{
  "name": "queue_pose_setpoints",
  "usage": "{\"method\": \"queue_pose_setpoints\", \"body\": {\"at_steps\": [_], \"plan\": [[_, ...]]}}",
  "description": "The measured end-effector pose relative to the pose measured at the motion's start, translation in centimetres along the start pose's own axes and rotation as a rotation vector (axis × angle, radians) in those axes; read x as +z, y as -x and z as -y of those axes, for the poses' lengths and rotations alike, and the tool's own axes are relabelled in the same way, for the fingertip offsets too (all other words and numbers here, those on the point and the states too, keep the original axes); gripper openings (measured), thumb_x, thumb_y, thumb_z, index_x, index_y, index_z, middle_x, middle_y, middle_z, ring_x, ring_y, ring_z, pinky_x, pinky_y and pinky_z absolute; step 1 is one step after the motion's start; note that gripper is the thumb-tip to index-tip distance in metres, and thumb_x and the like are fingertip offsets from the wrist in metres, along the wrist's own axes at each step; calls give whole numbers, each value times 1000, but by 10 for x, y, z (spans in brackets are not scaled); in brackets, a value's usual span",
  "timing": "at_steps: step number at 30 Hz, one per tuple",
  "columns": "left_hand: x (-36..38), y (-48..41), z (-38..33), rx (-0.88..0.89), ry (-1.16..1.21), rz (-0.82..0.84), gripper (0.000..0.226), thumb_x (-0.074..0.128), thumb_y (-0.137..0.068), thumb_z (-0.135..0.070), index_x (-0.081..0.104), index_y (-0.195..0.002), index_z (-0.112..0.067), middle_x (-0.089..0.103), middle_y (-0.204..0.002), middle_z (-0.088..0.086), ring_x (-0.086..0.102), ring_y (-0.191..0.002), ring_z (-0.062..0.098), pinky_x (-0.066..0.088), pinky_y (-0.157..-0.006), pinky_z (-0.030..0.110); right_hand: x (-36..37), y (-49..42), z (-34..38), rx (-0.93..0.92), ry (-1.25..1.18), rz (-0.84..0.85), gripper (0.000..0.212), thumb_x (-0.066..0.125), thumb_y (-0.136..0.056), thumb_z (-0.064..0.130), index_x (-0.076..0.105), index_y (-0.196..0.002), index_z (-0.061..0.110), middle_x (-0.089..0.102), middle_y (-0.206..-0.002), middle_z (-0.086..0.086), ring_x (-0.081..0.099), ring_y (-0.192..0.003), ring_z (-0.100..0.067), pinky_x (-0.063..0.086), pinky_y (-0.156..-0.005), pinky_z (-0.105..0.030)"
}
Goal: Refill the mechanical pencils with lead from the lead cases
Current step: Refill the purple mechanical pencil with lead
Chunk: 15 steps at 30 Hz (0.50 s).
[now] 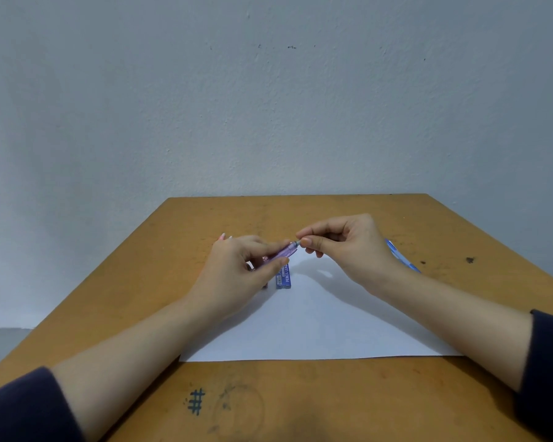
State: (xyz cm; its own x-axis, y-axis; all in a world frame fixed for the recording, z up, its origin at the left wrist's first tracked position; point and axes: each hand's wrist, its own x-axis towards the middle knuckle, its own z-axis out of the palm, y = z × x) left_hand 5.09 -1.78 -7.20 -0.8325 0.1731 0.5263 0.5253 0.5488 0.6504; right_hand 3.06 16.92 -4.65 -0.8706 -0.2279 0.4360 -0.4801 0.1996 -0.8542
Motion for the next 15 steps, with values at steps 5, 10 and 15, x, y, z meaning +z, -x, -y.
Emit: {"method": "queue_pose_setpoints", "body": {"at_steps": [5, 10, 15], "plan": [[0, 1, -2, 20, 59, -62, 19, 70, -80, -35, 71, -97, -43, 66, -75, -18, 58, -59, 3, 43, -87, 66, 2, 0, 0, 23, -89, -17, 20, 70, -79, -3, 72, -79, 16, 67, -61, 5, 57, -56, -5, 50, -62, -17], [2, 3, -3, 28, 87, -58, 17, 72, -80, -42, 71, -97, -43, 71, -80, -11, 63, -54, 10, 47, -84, 64, 7, 2, -2, 130, -201, 2, 14, 70, -78, 1, 73, -83, 14, 69, -65, 1, 57, -58, -8, 51, -64, -19], [-1, 2, -11, -21, 136, -139, 25, 72, -82, -21, 69, -101, -37, 71, -80, -14, 66, -65, 15, 57, -63, 36, 5, -6, 3, 248, -511, -149, 10, 55, -91, 2, 63, -86, 3, 68, -70, -13, 66, -57, -18, 55, -57, -20]]}}
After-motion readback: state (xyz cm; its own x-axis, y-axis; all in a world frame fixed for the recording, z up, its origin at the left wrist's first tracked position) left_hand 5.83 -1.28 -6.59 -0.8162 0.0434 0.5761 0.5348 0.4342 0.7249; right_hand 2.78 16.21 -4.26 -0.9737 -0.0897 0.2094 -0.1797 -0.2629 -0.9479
